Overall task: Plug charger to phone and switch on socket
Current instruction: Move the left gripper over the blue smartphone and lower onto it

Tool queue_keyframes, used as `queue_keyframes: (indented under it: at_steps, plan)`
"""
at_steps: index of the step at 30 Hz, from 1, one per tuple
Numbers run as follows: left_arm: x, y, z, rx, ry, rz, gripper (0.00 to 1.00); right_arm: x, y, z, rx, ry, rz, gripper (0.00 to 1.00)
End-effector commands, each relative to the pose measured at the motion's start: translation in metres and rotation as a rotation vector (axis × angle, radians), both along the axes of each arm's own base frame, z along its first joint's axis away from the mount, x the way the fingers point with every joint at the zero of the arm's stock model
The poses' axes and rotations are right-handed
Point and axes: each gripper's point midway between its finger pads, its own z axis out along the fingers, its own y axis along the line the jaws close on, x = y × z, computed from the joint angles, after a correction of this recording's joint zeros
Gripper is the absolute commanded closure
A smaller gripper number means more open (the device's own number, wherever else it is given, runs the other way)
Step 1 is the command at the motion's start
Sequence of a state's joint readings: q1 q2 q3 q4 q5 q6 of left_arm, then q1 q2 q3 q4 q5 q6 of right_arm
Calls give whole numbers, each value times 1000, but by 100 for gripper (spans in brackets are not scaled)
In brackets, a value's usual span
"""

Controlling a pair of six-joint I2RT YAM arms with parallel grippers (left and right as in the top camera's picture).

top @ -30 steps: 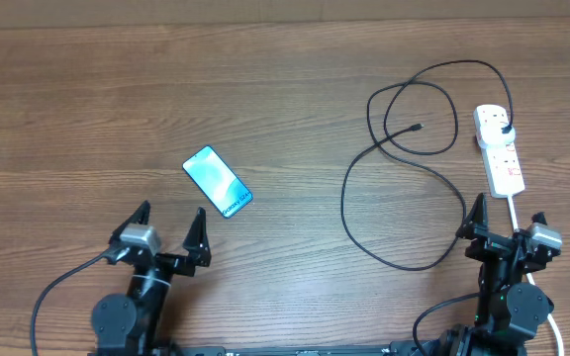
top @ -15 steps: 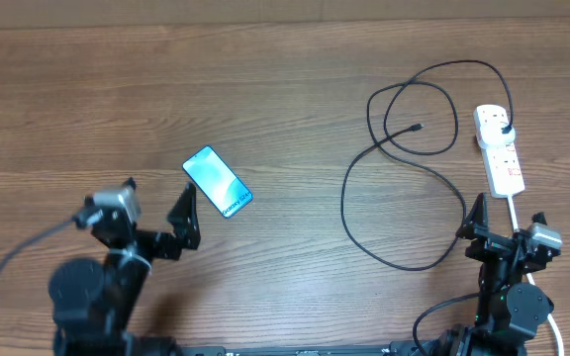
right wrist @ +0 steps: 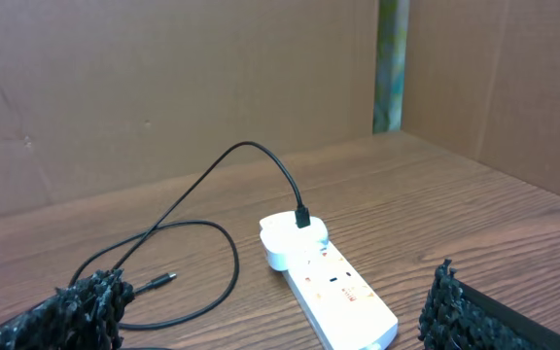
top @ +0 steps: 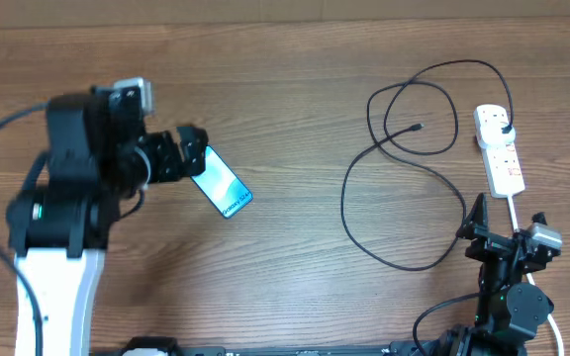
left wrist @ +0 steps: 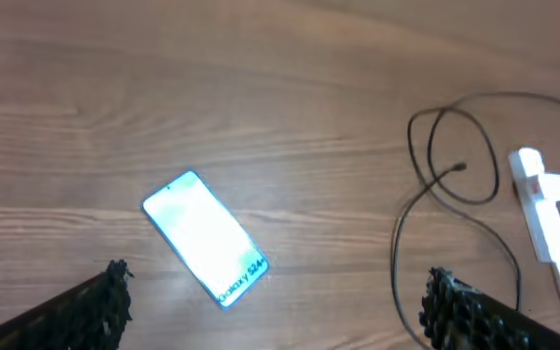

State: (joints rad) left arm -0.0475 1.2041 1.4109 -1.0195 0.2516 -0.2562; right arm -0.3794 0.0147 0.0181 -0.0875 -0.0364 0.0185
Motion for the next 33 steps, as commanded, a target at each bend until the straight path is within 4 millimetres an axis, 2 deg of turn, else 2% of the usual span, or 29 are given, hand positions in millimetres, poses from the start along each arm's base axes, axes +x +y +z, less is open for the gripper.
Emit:
queue_keyframes:
  at_steps: [1, 5, 8, 12, 14, 16, 19, 23, 26, 29, 33]
  plan:
    - [12, -14, 10, -30, 27, -45, 0, -1, -2, -1, -7, -6, -14, 0]
    - [18, -34, -1, -114, 92, -121, 1, -1, -2, -1, -7, -5, -13, 0]
    - [13, -44, -18, -170, 194, -149, 0, -1, -2, -1, -7, -6, -14, 0]
    - [14, -63, -22, -289, 256, -195, 0, -1, -2, -1, -7, -6, -14, 0]
    - [20, -52, -33, -275, 303, -71, 0, -1, -2, -1, -7, -5, -13, 0]
    - [27, -23, -50, -184, 348, 161, 0, -1, -2, -1, -7, -6, -14, 0]
    - [30, -5, -62, -104, 370, 326, 0, -1, -3, -1, -7, -5, -14, 0]
    - [39, -9, -81, -99, 427, 396, 0, -1, -3, -1, -7, -5, -14, 0]
    - [42, -10, -109, -86, 524, 430, 0, -1, -3, -1, -7, -5, -14, 0]
    - [35, -5, -139, -56, 648, 495, 7, -1, -3, -1, -7, -5, -14, 0]
    - [37, -5, -166, -52, 734, 526, 3, -1, -2, -1, -7, -6, -14, 0]
